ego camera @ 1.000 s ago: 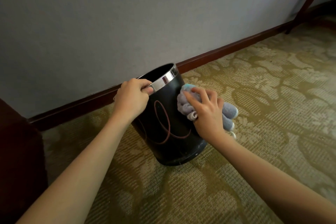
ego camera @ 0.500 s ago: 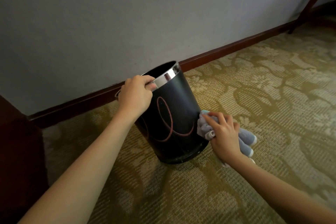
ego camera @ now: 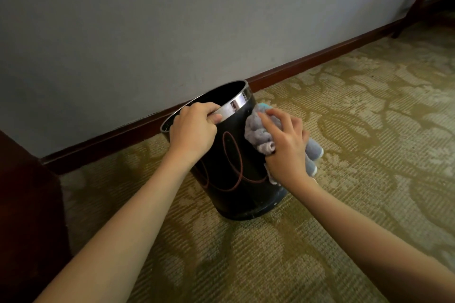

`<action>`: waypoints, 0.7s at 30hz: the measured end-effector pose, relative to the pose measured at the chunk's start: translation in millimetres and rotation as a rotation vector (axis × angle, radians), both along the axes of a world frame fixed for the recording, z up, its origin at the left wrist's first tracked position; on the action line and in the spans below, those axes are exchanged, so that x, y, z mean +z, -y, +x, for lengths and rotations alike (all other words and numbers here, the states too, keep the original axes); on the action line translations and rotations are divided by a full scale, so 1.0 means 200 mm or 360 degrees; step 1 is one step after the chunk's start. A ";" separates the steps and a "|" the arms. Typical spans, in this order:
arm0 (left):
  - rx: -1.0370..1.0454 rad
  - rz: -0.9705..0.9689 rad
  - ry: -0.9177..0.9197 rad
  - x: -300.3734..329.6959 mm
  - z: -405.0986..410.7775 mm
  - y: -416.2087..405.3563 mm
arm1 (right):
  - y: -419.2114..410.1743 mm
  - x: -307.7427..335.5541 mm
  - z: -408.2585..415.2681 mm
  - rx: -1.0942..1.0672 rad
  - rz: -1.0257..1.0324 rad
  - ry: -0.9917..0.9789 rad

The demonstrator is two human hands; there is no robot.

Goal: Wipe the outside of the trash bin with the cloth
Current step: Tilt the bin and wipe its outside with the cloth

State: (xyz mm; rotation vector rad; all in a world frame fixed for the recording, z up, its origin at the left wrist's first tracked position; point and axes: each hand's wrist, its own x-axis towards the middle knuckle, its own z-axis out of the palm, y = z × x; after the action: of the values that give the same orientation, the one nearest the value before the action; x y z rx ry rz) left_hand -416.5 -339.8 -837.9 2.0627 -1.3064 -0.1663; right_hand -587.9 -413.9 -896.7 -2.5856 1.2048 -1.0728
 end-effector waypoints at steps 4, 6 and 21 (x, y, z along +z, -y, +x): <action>0.0002 -0.0020 -0.0053 0.01 0.04 0.00 | -0.04 -0.15 -0.14 0.0087 0.0040 -0.0185; 0.0009 -0.0031 -0.0093 0.01 0.07 0.00 | -0.06 -0.22 -0.22 0.0104 0.0079 -0.0276; -0.0061 -0.0030 -0.0289 -0.01 0.13 -0.07 | -0.05 -0.17 -0.22 0.0129 0.0330 -0.0025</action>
State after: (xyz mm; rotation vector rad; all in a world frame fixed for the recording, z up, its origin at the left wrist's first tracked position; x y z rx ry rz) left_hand -390.8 -326.4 -839.9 1.9580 -1.2314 -0.3490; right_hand -631.1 -404.4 -931.5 -2.4653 1.1375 -0.8642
